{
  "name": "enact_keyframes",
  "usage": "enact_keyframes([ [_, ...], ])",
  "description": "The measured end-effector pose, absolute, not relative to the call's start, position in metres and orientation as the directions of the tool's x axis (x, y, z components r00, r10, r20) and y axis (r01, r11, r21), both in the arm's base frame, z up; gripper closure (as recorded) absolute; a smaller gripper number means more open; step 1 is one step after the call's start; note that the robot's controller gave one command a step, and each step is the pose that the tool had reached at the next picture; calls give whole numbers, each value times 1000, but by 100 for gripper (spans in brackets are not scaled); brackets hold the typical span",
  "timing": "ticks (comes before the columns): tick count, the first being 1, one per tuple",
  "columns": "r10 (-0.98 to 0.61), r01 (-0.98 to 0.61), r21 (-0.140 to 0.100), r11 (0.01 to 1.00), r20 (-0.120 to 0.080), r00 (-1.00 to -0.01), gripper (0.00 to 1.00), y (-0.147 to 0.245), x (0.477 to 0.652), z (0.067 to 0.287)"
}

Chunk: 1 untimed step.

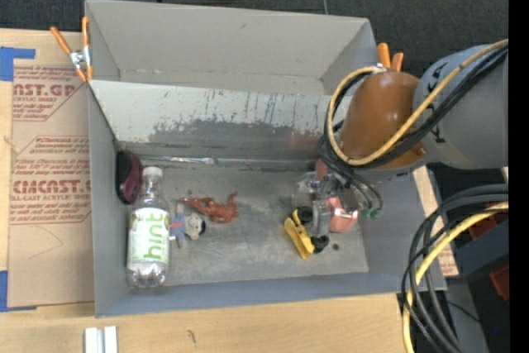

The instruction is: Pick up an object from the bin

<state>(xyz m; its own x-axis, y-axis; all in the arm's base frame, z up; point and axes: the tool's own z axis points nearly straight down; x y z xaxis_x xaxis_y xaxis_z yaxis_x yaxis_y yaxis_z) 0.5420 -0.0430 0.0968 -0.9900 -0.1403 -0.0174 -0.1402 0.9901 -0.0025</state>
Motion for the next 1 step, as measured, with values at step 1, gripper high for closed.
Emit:
enact_keyframes([
  [1,-115,-115,4,993,19,-993,100,-50,559,90],
])
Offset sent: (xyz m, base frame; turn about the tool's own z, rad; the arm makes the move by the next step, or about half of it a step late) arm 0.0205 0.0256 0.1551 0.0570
